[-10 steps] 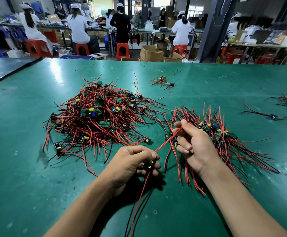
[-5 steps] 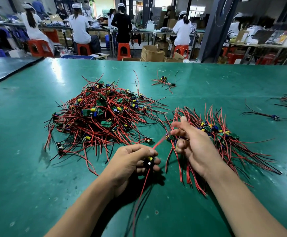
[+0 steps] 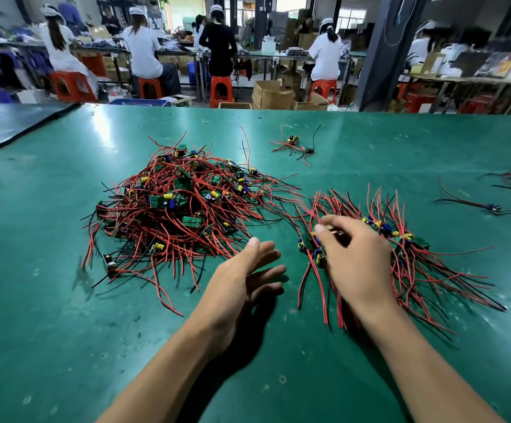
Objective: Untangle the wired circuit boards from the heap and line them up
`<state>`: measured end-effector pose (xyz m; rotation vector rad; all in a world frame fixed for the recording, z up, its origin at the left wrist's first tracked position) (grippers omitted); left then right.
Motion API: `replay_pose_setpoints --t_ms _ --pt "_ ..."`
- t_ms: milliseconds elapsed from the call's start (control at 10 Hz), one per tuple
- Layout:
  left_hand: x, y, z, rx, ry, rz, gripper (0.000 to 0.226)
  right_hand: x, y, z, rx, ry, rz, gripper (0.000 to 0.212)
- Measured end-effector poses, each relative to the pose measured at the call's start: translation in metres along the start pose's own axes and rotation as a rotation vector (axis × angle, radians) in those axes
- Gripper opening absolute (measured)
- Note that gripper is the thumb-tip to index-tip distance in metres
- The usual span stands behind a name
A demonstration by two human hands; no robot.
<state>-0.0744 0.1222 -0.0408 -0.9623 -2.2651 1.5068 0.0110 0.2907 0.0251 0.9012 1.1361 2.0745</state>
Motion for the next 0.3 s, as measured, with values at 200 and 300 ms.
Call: replay_pose_setpoints --t_ms 200,300 --pt "-0.001 0.001 0.005 0.088 -0.023 -0.024 0.030 0.006 0.004 0.025 0.041 -0.128 -0.065 0.041" --pt "-0.006 -0.014 0.009 0.193 -0.063 -0.117 0.022 -0.001 0.022 0.025 0.246 -0.089 0.029 0.026"
Point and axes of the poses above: each hand's wrist, its own x-axis towards the middle knuckle, its own z-axis out of the back of the hand, y = z × x, the point moved 10 cm from there along x, towards the middle knuckle, and after that the axes turned 5 degrees about -z, right-handed, at the moved point
